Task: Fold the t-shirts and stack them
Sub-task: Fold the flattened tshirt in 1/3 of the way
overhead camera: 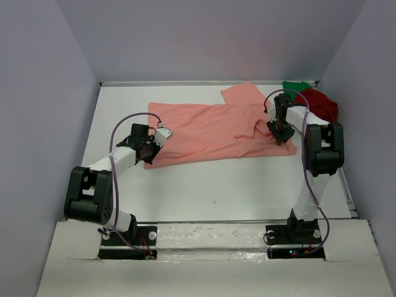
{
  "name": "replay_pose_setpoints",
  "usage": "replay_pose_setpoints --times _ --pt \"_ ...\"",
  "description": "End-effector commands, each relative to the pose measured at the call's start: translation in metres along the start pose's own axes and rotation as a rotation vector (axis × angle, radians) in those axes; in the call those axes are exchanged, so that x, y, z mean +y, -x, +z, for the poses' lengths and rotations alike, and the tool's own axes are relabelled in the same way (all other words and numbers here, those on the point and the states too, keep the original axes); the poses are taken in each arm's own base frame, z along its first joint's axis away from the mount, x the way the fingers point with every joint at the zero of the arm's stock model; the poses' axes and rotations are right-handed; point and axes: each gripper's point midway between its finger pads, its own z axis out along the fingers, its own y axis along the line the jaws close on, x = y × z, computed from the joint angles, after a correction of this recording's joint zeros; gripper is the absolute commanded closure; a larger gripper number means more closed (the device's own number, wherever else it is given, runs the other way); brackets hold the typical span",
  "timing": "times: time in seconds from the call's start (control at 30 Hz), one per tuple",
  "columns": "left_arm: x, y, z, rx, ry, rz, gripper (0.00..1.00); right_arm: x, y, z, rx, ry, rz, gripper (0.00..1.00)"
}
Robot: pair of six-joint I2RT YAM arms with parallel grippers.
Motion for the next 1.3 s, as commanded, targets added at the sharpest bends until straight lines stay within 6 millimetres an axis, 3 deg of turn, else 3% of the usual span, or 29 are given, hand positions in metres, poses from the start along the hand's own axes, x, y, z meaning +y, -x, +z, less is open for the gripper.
replay_pose_setpoints --times 0.0,0.3,0.93,1.03,1.13,1.17,1.27 --pt "0.002 0.003 -0.004 -0.025 0.016 -0.004 0.88 -0.021 0.006 -0.029 -0.045 -0.082 0.010 0.60" --pt "0.002 0.005 -0.004 -0.033 0.014 -0.002 0.90 -0.033 0.006 -0.032 -0.036 -0.122 0.017 0.60" --pt "0.002 0.000 -0.001 -0.007 0.013 -0.009 0.93 -0.009 -0.014 0.003 0.037 0.001 0.023 0.62" --pt "0.003 0.000 -0.001 -0.009 0.014 -0.007 0.93 -0.009 -0.019 0.007 0.050 0.013 0.028 0.69" --pt "0.002 -0.001 -0.001 -0.004 0.012 -0.006 0.93 -0.008 -0.021 0.010 0.059 0.018 0.028 0.87" --pt "0.002 -0.001 -0.001 -0.003 0.011 -0.009 0.93 -0.009 -0.020 0.010 0.059 0.013 0.028 0.98" --pt "0.002 -0.001 -0.001 -0.003 0.012 -0.009 0.93 -0.011 -0.018 0.006 0.051 0.003 0.031 1.00"
